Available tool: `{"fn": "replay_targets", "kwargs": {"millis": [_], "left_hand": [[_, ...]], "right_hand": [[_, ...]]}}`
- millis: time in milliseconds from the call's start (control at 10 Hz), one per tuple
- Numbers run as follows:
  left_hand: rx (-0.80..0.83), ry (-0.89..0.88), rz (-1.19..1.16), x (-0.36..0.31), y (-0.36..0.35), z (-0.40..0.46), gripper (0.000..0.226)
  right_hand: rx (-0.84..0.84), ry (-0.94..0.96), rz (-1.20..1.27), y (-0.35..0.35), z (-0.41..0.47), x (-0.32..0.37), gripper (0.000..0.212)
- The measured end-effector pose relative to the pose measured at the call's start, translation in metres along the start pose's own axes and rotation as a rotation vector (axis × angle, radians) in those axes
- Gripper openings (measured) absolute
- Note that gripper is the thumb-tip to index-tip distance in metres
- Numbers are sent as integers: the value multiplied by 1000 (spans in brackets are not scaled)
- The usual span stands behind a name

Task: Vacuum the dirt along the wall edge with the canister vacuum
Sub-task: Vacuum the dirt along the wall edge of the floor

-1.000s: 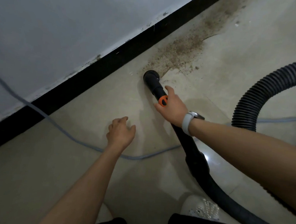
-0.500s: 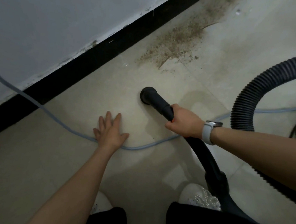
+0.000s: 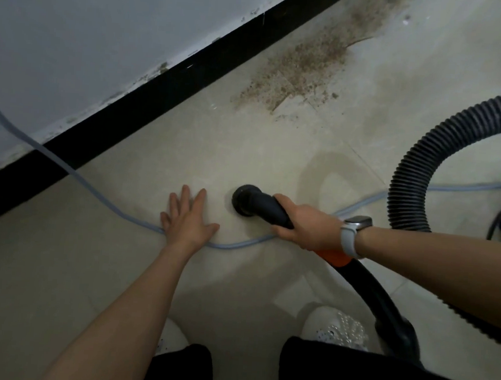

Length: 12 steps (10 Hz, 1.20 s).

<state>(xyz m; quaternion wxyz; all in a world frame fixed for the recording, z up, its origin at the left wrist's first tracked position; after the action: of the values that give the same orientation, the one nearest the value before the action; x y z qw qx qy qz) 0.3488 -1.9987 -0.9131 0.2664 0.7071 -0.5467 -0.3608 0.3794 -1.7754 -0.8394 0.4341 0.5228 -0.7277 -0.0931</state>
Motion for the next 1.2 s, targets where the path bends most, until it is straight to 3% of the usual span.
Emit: {"fn": "replay_targets", "kwargs": {"millis": [200,400,700,800,1000,1100,1200], "left_hand": [[-14,12,-22,-4,0,1,84],[-21,11,-18,-2,-1,4,84],[-34,18,-15,0,-2,4,85],[-31,21,-19,-2,-1,3,84],[-30,38,-44,-5,1,3,84],[-25,44,-41,-7,2,2,84],[-19,51,-54,-8,3,1,81]], "right_hand": [[13,-70,-108,-9,-13,-18,46],[105,-13,-70,-21,-18,-23,42],[24,-51,-46,-10,-24,-36,46],[-87,-96,-19,9,-15,-36,49],[-245,-127,160,60,18,-21,46],[-248,-168,405,78,32,-19,57],[-153,-265,382,69,31,-26,56]]}}
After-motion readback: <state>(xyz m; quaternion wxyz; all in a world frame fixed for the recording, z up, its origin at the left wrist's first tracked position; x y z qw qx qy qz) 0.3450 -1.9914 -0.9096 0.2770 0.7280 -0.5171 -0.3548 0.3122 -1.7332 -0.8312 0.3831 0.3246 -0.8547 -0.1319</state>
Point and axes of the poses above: each hand's wrist, its own z-axis towards the middle knuckle, its own y-axis out of the back of the hand, x = y × z, the point moved 3 cm from there along z, towards the middle knuckle
